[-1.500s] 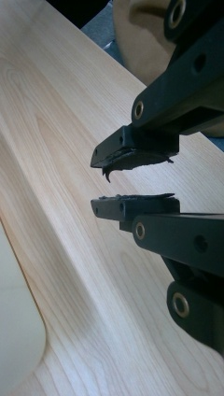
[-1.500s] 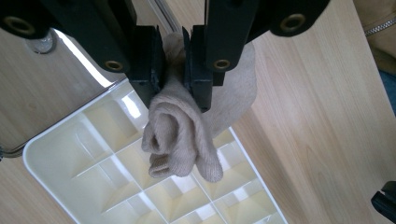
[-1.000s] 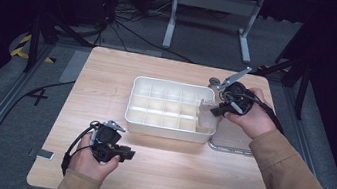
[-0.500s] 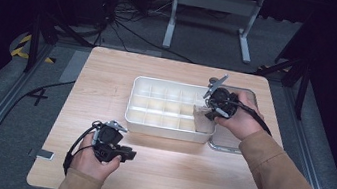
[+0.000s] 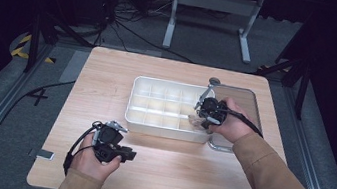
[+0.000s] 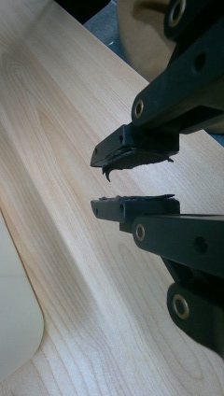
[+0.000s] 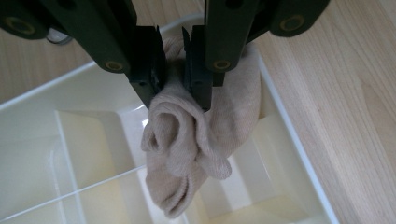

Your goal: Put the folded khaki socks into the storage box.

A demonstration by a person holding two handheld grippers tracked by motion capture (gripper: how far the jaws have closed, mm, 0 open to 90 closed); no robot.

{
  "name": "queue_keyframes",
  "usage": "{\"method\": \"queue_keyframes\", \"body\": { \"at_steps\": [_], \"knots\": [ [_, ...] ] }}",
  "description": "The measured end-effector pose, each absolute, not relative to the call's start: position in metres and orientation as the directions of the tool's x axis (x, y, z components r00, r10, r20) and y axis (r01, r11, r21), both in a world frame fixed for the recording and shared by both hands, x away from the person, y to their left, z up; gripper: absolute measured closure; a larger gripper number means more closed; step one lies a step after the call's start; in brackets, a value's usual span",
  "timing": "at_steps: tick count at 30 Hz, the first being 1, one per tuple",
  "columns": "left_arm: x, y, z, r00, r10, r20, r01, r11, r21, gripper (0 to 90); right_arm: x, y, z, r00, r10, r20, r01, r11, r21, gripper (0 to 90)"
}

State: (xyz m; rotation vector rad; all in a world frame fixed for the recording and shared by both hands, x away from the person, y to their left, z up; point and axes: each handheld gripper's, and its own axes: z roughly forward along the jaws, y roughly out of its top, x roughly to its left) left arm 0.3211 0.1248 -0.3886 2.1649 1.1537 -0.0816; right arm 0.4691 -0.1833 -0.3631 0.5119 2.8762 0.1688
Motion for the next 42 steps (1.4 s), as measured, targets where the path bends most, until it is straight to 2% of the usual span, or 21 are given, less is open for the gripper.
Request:
{"method": "queue_keyframes", "body": {
  "at_steps": [17,30,36,37,42],
  "knots": [
    [0.321,0.124,-0.389,0.611,0.710,-0.350,0.754,-0.389,0.529,73.9,0.477,-0.176,-0.393,-0.924,0.345,-0.164,0.343,0.939,0.039,78.0],
    [0.321,0.124,-0.389,0.611,0.708,-0.353,0.756,-0.390,0.526,73.5,0.486,-0.182,-0.403,-0.902,0.419,-0.099,0.414,0.908,0.070,76.6],
    [0.322,0.123,-0.390,0.607,0.709,-0.360,0.760,-0.384,0.525,73.5,0.486,-0.190,-0.394,-0.884,0.465,-0.057,0.456,0.882,0.122,68.4],
    [0.322,0.123,-0.390,0.606,0.710,-0.359,0.760,-0.383,0.525,73.4,0.483,-0.190,-0.385,-0.878,0.472,-0.078,0.462,0.879,0.121,63.2],
    [0.322,0.122,-0.390,0.613,0.706,-0.356,0.757,-0.393,0.522,73.4,0.480,-0.189,-0.361,-0.871,0.486,-0.078,0.469,0.867,0.169,61.2]
  ]
}}
